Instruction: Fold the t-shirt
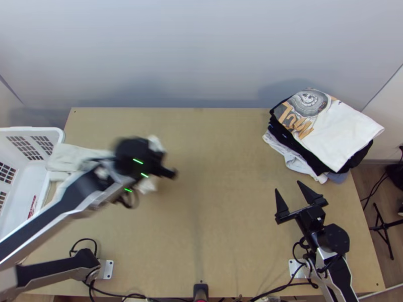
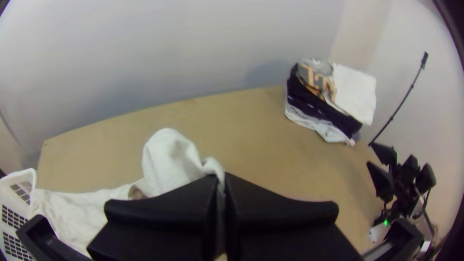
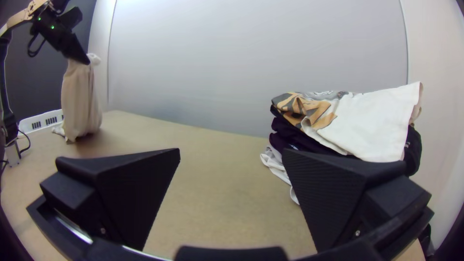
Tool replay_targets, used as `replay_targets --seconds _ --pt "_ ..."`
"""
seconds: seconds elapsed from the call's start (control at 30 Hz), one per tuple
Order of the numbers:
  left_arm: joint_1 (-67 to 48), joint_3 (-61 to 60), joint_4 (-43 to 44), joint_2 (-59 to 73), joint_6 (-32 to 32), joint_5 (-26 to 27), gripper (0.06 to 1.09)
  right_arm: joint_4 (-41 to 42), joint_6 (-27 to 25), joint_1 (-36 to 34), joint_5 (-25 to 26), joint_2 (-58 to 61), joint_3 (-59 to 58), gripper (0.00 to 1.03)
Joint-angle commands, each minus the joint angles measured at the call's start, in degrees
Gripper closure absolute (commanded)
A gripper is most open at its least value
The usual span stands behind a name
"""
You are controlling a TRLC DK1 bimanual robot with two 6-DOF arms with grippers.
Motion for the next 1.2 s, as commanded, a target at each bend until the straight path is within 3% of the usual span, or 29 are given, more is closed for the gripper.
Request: replay_targets --seconds 0.0,0.3,0.33,0.37,0.43,0.5,0.53,0.77,1.17 --pt "-15.9 -5.5 9.0 12.3 -1.5 -3.7 1.05 0.0 0.0 0.0 0.0 0.0 0.0 0.04" --pt "-20.1 10.3 13.6 33.5 -5.0 -3.6 1.04 0.0 0.0 0.0 0.0 0.0 0.0 0.04" --pt "-20.4 12.5 13.5 34.9 -4.9 -3.7 0.96 0.0 0.0 0.0 0.0 0.0 0.0 0.04" --pt "-20.9 14.4 13.9 36.2 -4.6 -3.7 0.78 0.0 0.0 0.0 0.0 0.0 0.0 0.04" --pt "-20.9 17.9 14.7 38.0 -4.4 -4.1 0.54 0.0 0.0 0.0 0.0 0.0 0.0 0.04" --pt "-20.7 20.3 15.5 39.1 -3.7 -3.9 0.14 0.0 0.0 0.0 0.0 0.0 0.0 0.04" --pt "-20.5 21.5 15.4 39.6 -2.1 -3.9 0.1 0.0 0.0 0.0 0.0 0.0 0.0 0.04" --pt "-15.0 22.4 9.8 36.2 -0.2 -1.0 0.1 0.0 0.0 0.0 0.0 -0.1 0.0 0.04" --pt "13.4 16.9 0.8 23.6 3.0 0.6 0.1 0.0 0.1 0.0 0.0 0.0 0.0 0.04"
